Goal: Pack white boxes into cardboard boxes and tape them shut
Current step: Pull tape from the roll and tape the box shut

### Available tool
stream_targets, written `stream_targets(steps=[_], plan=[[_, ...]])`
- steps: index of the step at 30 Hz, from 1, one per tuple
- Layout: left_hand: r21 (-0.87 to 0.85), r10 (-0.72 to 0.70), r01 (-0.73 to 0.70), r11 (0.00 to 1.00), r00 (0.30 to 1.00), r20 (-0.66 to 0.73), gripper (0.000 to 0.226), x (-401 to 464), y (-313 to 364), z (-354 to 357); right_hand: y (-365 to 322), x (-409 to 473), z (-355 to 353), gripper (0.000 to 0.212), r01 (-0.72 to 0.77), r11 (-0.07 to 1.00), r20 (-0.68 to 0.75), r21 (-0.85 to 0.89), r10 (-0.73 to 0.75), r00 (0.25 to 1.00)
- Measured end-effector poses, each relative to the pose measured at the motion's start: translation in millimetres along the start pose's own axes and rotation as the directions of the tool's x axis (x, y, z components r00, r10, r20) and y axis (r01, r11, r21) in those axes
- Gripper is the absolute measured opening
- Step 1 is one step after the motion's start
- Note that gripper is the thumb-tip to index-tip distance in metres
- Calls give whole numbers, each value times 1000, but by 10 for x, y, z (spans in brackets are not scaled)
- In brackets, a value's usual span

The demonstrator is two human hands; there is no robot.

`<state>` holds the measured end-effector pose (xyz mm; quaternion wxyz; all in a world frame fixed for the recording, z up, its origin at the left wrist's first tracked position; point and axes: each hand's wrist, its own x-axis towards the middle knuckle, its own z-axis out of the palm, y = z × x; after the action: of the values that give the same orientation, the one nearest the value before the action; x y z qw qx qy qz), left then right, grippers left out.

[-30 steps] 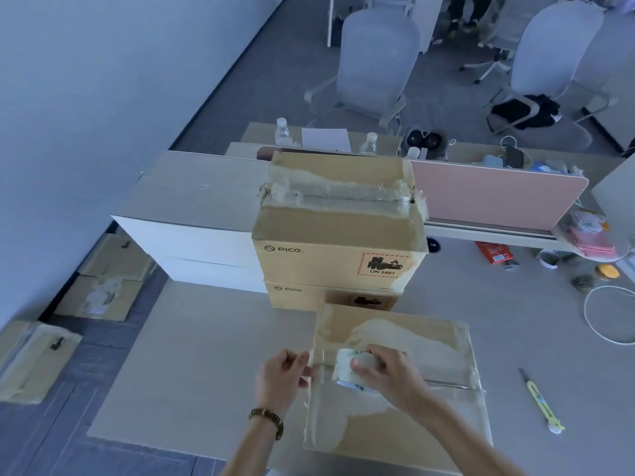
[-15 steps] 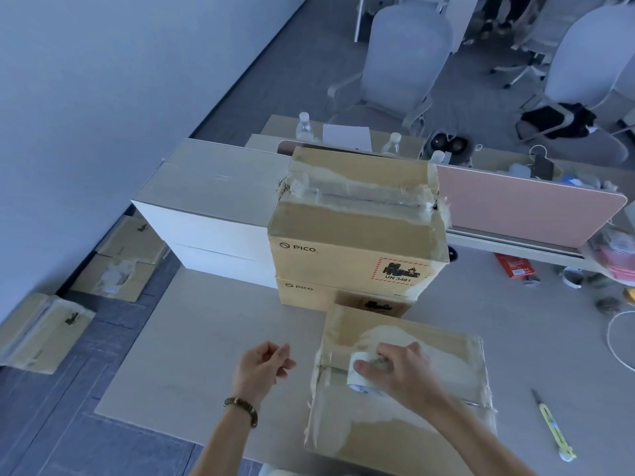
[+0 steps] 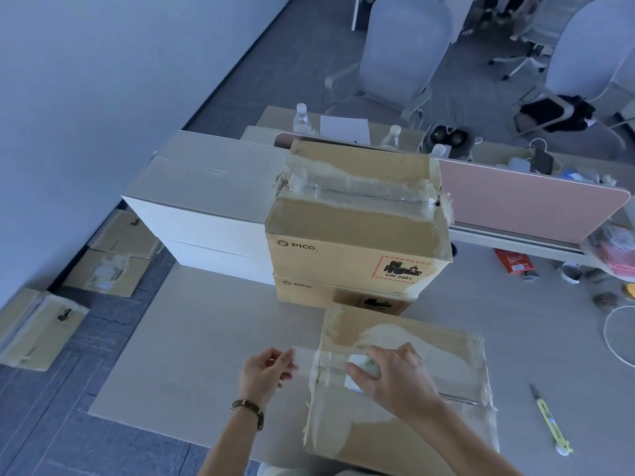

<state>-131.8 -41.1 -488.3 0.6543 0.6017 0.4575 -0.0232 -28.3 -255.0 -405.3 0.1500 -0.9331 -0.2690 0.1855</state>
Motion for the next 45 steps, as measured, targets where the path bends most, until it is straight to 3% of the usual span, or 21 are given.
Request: stream_targets(steps=[8, 16, 21, 25, 27, 30, 32, 34, 36, 38, 40, 42, 45], plan=[[24, -55, 56, 998, 998, -44, 24, 73, -178, 181, -46, 23, -6, 52, 12, 999, -12, 36, -12, 1000], [44, -125, 127, 991, 991, -40, 30, 140, -301, 344, 65, 87, 109, 66, 29, 996, -24, 81, -27, 999], [-46, -196, 196, 979, 981, 14, 30, 158, -356, 440, 91, 110, 155, 70, 39, 997, -54, 74, -35, 998], [-107, -312, 317, 942, 948, 58, 38, 206, -364, 470, 96, 132, 132, 62, 54, 993, -64, 105, -47, 997], [-11, -330, 331, 944, 942, 55, 48, 208, -355, 458, 82, 129, 112, 57, 62, 992, -60, 111, -56, 997], [268, -119, 113, 957, 993, 5, 39, 163, -293, 415, 84, 130, 124, 56, 67, 992, -49, 110, -62, 997], [234, 73, -92, 968, 993, 88, 32, 53, -188, 400, 106, 139, 153, 57, 67, 990, -62, 126, -60, 996], [-51, 180, -173, 984, 951, 252, 57, -48, -131, 413, 126, 141, 176, 58, 66, 989, -70, 134, -57, 996], [-128, 274, -242, 962, 863, 424, 83, -147, -109, 438, 135, 141, 190, 58, 58, 989, -81, 138, -47, 996], [15, 338, -400, 916, 792, 509, 95, -189, -155, 502, 143, 145, 198, 58, 61, 988, -92, 139, -49, 995], [169, 423, -565, 808, 755, 502, 107, -171, -257, 589, 164, 151, 202, 53, 92, 982, -107, 164, -75, 991], [289, 432, -599, 747, 767, 474, 122, -170, -308, 640, 173, 151, 208, 45, 163, 966, -138, 199, -137, 981], [308, 414, -572, 761, 792, 449, 130, -182, -270, 659, 153, 142, 200, 40, 204, 925, -169, 321, -156, 973]])
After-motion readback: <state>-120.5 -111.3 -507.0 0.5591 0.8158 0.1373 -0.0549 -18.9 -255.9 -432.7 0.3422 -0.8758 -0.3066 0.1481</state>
